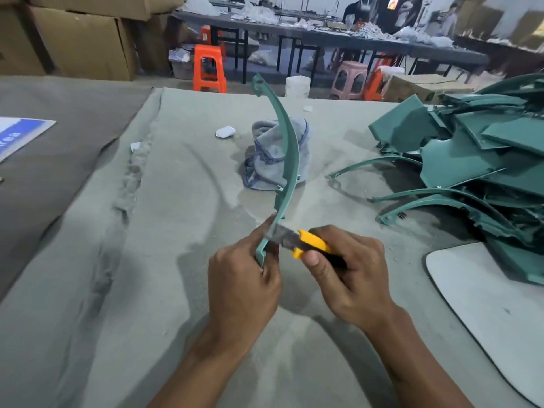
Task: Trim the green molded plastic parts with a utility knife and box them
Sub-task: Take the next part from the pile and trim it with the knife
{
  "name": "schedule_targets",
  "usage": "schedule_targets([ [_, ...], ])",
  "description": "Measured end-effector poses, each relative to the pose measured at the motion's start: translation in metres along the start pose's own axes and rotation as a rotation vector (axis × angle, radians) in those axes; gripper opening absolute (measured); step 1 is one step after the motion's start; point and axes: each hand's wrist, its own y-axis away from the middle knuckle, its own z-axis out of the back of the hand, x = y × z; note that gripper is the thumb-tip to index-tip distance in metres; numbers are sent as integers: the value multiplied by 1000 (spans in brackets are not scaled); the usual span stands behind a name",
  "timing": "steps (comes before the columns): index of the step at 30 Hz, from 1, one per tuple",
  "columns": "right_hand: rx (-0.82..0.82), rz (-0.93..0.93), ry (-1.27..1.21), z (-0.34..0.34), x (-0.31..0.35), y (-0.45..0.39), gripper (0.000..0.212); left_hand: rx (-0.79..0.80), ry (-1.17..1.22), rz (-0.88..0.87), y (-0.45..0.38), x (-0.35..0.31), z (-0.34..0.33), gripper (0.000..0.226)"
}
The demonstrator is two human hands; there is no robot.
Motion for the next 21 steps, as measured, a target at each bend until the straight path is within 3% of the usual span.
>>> schedule_targets([
  [4,76,64,-41,0,-2,3,46,39,95,-13,2,-2,1,17],
  [9,-135,-110,103,2,-16,1,35,16,25,-8,0,-6,2,22],
  [16,-8,105,1,13,-11,2,48,85,24,-54,3,-4,1,22],
  [18,-15,63,36,10,-13,2,46,85,30,-73,3,-5,1,19],
  [21,-188,-154,184,12,-21,0,38,59,30,-109,2,-5,1,20],
])
